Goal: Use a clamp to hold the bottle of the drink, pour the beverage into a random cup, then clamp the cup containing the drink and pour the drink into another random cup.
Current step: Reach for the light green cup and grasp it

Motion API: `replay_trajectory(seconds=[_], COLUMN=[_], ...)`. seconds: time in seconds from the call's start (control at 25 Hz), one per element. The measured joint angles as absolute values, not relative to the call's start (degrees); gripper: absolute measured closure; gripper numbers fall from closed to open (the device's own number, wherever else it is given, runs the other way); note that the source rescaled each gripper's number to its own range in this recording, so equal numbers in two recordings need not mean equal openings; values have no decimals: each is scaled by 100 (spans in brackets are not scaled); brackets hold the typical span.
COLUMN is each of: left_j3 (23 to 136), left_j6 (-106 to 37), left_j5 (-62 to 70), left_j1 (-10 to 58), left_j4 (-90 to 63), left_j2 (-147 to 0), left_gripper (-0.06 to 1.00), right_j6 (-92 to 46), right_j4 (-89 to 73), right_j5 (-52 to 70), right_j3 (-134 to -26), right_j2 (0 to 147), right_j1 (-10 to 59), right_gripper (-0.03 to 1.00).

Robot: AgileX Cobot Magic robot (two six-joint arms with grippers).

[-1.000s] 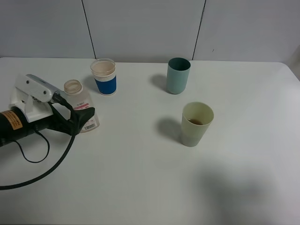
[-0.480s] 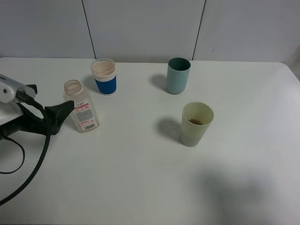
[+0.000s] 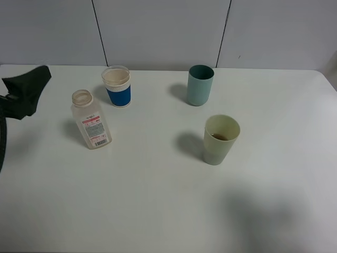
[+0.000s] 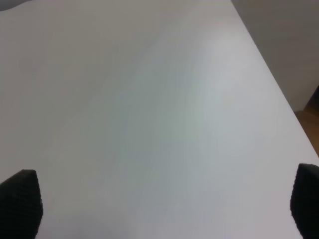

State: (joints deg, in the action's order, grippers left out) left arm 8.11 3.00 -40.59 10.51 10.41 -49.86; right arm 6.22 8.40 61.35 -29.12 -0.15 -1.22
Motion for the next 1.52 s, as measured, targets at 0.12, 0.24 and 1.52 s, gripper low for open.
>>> replay_trajectory(seconds=[0.12,0.24,1.52], left_j3=[1158,1594,3397], left_j6=[333,508,699], left_j5=[-3196,-2004,6067], left_j1=[1051,1051,1019], left_j4=[1041,1041,1065], left_j2=[-4376,-3835,-138], left_gripper=[-5,-6,-6], right_j6=[622,622,622], right_j4=[840,840,840], right_j5=[6135,6135,6135], right_j3=[-2912,-2912,-2912], right_j2=[-15,-15,-15], right_j1=[-122,-122,-122], right_gripper=[-3,-3,-3])
